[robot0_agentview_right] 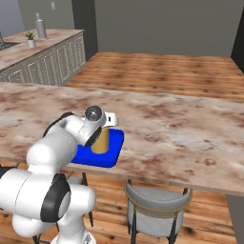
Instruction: There is a tray on the dining counter. Grab the cup, mug, and pitcher and place them on the tray. The pitcher may be placed next to the tray if it cannot fit the tray.
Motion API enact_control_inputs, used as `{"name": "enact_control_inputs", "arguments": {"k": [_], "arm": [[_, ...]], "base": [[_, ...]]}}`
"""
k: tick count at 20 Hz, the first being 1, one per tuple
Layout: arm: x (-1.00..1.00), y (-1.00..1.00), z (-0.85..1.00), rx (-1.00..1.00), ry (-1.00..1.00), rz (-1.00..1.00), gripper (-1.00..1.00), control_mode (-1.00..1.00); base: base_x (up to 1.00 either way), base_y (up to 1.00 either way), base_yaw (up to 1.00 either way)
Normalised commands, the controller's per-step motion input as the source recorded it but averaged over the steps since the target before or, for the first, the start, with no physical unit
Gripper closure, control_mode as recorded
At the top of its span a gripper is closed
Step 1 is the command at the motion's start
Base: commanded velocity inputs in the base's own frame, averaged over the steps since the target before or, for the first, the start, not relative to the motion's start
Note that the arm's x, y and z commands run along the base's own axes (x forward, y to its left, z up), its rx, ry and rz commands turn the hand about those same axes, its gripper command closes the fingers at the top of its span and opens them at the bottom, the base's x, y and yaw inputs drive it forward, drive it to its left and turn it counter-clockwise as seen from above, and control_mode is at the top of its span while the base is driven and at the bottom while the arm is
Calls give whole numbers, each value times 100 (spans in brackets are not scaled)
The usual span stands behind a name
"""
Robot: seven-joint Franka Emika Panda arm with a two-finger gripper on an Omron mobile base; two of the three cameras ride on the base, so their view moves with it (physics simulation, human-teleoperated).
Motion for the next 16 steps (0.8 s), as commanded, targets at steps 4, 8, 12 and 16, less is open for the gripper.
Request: {"name": "enact_control_inputs", "arguments": {"k": [4,8,12,16], "arm": [[0,0,0,0,0,0,-100,-100],[0,0,0,0,0,0,-100,-100],[0,0,4,0,0,0,-100,-100],[-4,0,15,0,0,0,-100,-100]], "base": [[0,0,0],[0,0,0],[0,0,0],[0,0,0]]}}
